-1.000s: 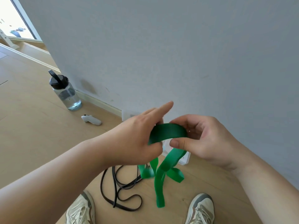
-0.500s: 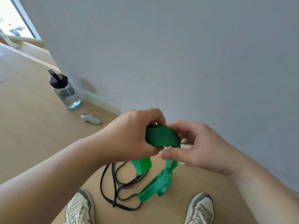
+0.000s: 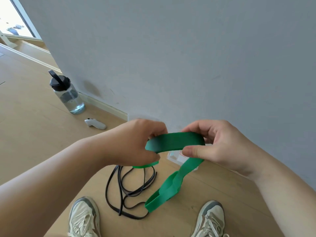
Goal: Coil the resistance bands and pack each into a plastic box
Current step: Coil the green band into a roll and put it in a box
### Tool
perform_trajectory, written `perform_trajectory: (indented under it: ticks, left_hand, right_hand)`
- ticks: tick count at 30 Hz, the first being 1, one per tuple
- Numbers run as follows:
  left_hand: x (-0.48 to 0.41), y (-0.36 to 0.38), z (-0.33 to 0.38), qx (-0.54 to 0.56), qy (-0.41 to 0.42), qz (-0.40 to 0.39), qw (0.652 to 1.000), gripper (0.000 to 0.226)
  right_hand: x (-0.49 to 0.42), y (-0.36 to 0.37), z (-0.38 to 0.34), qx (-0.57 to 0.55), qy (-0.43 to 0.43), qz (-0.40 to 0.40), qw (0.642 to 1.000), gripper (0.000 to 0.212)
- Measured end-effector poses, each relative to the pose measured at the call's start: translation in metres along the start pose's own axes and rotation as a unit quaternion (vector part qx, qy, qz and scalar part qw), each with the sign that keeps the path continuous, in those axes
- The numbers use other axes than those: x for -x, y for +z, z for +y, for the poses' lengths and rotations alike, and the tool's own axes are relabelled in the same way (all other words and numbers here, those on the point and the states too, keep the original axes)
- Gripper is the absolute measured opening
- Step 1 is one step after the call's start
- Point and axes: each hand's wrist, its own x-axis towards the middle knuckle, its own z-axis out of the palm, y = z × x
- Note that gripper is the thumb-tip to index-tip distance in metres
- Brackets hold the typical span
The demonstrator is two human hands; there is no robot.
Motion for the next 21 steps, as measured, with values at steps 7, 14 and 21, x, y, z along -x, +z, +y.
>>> perform_trajectory:
  ticks: [7,14,21]
  left_hand:
    - [-0.001,0.002,0.024,0.123,0.041,0.117,0.985,0.050]
    - [-0.010,0.016,0.010,0.079,-0.004,0.036,0.996,0.046]
    - [-0.003,0.010,0.000,0.017,-0.047,0.024,0.998,0.023]
  right_hand:
    - [-0.002,0.018,-0.002,0.008,-0.050,0.040,0.998,0.040]
    - [-0.002,0.012,0.004,-0.047,-0.068,0.075,0.994,0.021]
    - [0.000,-0.007,0.016,-0.097,-0.032,0.093,0.990,0.018]
